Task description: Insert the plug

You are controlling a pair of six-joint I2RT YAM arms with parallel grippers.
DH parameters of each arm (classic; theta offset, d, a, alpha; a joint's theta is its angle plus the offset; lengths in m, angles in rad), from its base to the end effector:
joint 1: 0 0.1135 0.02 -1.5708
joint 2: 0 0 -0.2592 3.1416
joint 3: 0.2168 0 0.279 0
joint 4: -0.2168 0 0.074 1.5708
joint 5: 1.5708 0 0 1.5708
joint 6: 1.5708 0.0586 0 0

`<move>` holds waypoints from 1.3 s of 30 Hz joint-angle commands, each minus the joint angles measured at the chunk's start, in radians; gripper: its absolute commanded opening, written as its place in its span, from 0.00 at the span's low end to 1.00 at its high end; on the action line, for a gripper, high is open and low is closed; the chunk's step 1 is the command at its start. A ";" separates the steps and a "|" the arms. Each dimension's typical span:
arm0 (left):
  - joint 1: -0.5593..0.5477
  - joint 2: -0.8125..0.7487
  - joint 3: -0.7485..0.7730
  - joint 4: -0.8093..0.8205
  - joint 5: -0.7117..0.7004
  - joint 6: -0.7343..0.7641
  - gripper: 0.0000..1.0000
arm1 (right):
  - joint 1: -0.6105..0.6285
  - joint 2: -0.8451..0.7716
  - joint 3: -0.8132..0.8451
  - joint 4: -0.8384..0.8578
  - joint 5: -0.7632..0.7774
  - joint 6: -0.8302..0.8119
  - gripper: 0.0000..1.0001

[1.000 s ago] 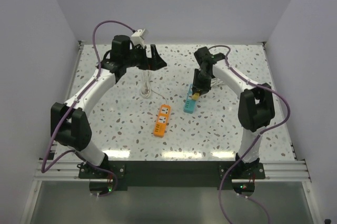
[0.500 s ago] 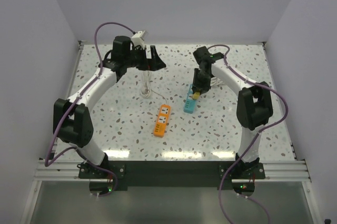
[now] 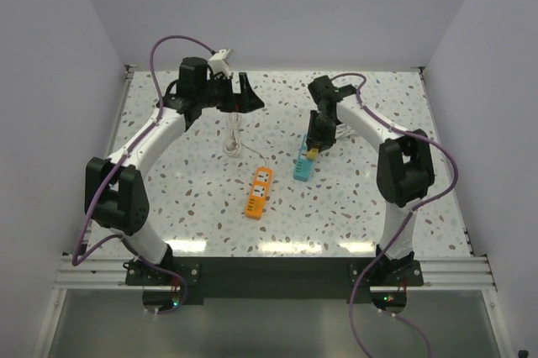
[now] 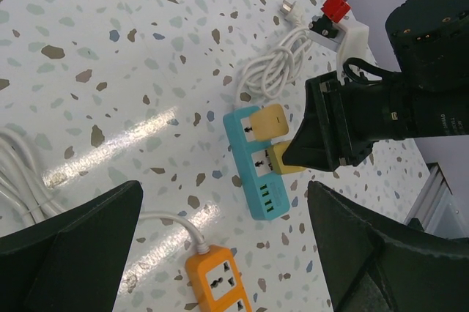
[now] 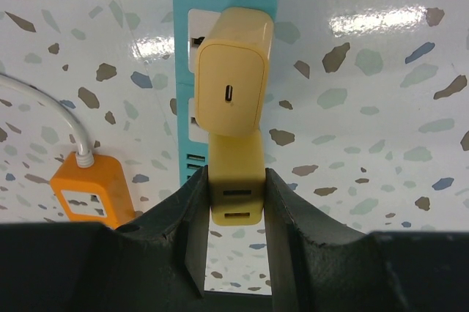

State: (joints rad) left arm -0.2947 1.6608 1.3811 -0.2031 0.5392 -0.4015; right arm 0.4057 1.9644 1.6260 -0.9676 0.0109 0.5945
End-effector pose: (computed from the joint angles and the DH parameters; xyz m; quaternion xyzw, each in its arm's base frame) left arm 0.4045 -0.1542 0.2964 0.0936 0.8309 -0.3844 0.3912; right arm 0.3963 0.1695 0.1911 0.0942 0.9868 0.0586 0.1184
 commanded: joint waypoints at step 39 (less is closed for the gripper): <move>0.029 0.010 0.024 0.019 0.021 0.010 1.00 | 0.036 0.100 -0.072 0.055 0.138 -0.019 0.00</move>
State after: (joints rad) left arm -0.2783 1.6646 1.3811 -0.2035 0.5457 -0.4011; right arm 0.4377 1.9900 1.6314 -0.9588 0.0917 0.5900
